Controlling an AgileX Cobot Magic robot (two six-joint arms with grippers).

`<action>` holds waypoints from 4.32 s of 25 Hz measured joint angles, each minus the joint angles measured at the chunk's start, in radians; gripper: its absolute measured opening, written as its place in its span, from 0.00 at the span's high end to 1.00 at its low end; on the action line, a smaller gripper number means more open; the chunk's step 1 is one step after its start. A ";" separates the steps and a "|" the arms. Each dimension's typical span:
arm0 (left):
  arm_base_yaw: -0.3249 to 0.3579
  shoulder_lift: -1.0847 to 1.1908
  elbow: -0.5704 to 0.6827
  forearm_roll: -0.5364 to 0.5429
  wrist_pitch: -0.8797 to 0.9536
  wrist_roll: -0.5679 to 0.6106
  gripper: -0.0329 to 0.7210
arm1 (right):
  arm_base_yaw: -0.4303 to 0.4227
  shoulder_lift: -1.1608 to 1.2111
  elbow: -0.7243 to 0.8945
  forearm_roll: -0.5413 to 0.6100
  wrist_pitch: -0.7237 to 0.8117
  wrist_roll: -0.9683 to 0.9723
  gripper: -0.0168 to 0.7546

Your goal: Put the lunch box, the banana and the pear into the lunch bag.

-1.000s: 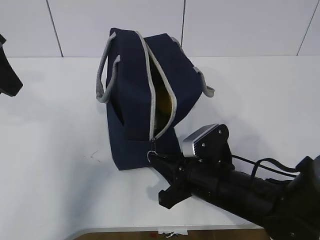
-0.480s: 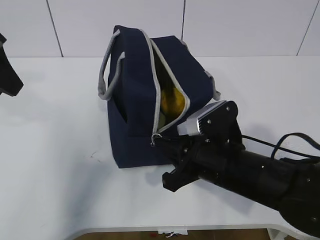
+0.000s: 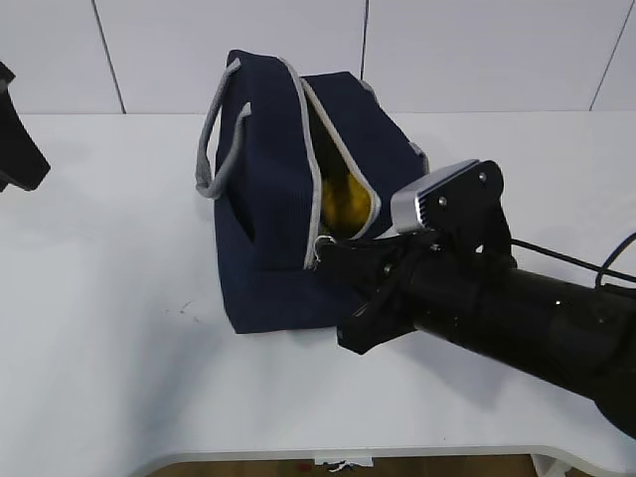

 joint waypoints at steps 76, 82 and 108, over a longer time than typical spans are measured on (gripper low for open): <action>-0.047 0.134 0.000 -0.298 -0.309 0.322 0.53 | 0.085 0.046 -0.793 0.012 0.770 0.233 0.98; -0.047 0.178 0.000 -0.393 -0.376 0.439 0.51 | 0.085 0.046 -0.793 0.028 0.781 0.233 0.98; -0.047 0.198 0.000 -0.257 -0.230 0.586 0.96 | 0.066 0.048 -0.806 0.082 0.802 0.237 0.98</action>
